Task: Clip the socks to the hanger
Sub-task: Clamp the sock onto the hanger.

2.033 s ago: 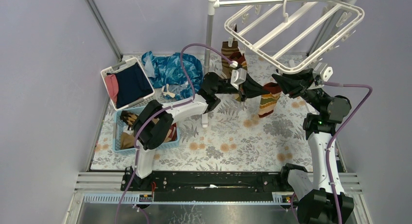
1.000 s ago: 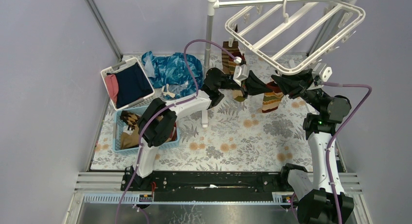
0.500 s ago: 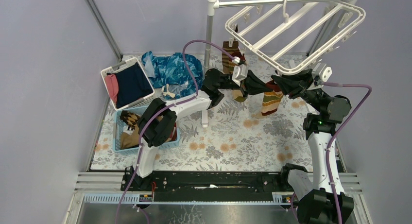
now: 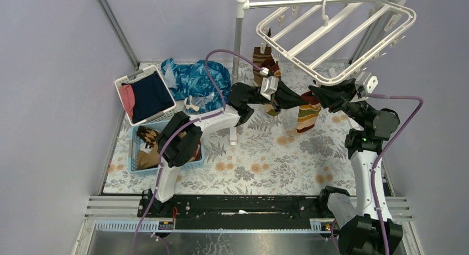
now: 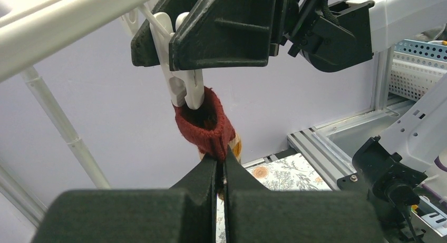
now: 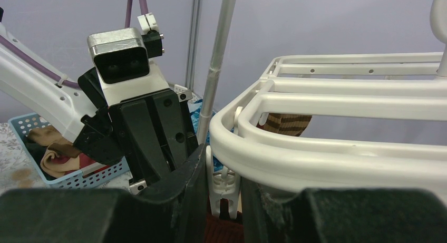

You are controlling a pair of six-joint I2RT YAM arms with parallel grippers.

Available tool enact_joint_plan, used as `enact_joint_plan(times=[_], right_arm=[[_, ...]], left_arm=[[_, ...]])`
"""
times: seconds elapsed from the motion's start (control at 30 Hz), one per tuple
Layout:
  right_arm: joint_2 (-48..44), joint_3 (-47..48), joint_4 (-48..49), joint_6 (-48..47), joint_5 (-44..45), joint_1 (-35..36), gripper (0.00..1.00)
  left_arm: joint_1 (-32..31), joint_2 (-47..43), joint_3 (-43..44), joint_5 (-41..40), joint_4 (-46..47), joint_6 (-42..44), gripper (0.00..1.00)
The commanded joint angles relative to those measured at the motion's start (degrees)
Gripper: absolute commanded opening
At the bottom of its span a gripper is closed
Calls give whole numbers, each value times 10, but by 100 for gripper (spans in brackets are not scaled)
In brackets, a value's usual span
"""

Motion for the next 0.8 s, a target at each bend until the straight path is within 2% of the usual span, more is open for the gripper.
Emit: enact_joint_plan(times=[0.0, 0.77], right_arm=[[-4, 9, 19, 7, -25, 5, 11], [-4, 8, 24, 9, -37, 5, 11]], left_arm=[[3, 1, 9, 8, 20, 13, 2], [-9, -8, 42, 19, -113, 117, 2]])
